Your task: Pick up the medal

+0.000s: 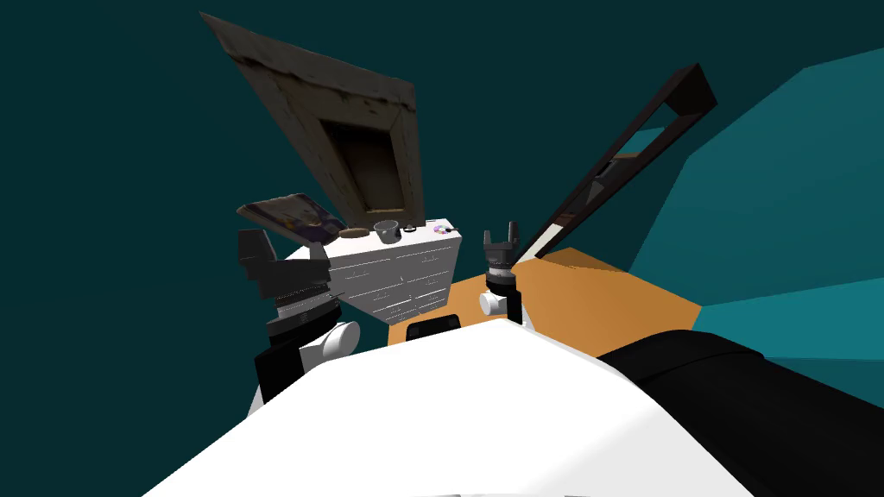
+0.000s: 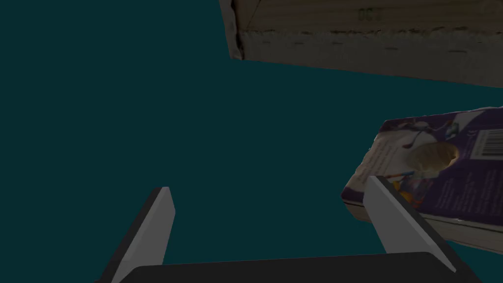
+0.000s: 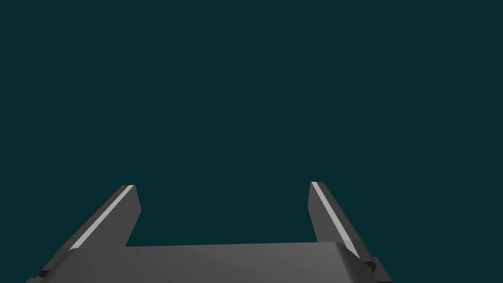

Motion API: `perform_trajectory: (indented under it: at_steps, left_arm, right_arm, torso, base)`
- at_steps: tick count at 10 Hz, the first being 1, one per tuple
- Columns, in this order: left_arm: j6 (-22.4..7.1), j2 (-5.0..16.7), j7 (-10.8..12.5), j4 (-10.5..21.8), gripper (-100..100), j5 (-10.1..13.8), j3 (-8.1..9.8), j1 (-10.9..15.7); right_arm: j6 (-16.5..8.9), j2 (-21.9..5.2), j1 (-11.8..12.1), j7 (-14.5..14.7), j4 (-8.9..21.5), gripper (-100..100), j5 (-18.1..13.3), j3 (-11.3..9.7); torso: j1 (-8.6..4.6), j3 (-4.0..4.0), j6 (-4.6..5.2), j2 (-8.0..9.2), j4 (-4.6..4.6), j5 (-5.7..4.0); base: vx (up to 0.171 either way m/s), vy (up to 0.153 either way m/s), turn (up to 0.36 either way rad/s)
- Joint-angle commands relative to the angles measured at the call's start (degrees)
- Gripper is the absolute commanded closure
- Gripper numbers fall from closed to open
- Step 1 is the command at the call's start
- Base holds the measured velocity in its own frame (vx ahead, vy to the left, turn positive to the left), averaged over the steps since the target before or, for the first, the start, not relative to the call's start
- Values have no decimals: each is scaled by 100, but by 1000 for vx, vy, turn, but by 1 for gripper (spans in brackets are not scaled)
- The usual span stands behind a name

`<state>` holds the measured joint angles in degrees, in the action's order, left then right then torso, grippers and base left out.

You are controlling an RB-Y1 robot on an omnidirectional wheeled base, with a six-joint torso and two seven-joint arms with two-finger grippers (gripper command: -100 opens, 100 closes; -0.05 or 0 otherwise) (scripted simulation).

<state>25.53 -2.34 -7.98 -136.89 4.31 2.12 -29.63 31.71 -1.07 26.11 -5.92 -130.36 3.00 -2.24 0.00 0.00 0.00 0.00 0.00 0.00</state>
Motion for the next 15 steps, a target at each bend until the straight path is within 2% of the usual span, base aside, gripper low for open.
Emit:
perform_trajectory:
  at_steps: [1, 6, 7, 8, 9, 14, 15]
  left_arm:
    - [0, 0, 0, 0, 0, 0, 0, 0]
    - [0, 0, 0, 0, 0, 0, 0, 0]
    - [0, 0, 0, 0, 0, 0, 0, 0]
    - [0, 0, 0, 0, 0, 0, 0, 0]
    - [0, 0, 0, 0, 0, 0, 0, 0]
    - [0, 0, 0, 0, 0, 0, 1, 0]
    - [0, 1, 0, 0, 0, 0, 0, 0]
  right_arm:
    - [27, -178, 4, -15, 52, -100, -16, 37]
    - [182, -1018, 33, -104, 348, -100, -119, 229]
    - [182, -1094, 33, -104, 348, -100, -119, 229]
    - [237, -1309, 47, -136, 455, -100, -158, 291]
    - [237, -1413, 47, -136, 455, -100, -158, 291]
    - [440, -2296, 107, -256, 824, -100, -300, 494]
    - [440, -2460, 107, -256, 824, -100, -300, 494]
  torso:
    - [0, 0, 0, 0, 0, 0]
    - [-20, 1, 1, 1, 0, -5]
    - [-19, 0, -1, 1, 0, -4]
    - [-15, 0, 0, -1, 0, -4]
    - [-16, -1, -1, -2, 0, -4]
    - [-19, -1, 1, -2, 0, -5]
    - [-20, 0, -2, -1, 0, -5]
  base:
    - [-5, -11, 79]
    - [-4, -44, 109]
    - [-1, -30, 71]
    - [1, -33, 137]
    - [-2, -31, 79]
    - [-6, -42, 139]
    - [-12, -43, 88]
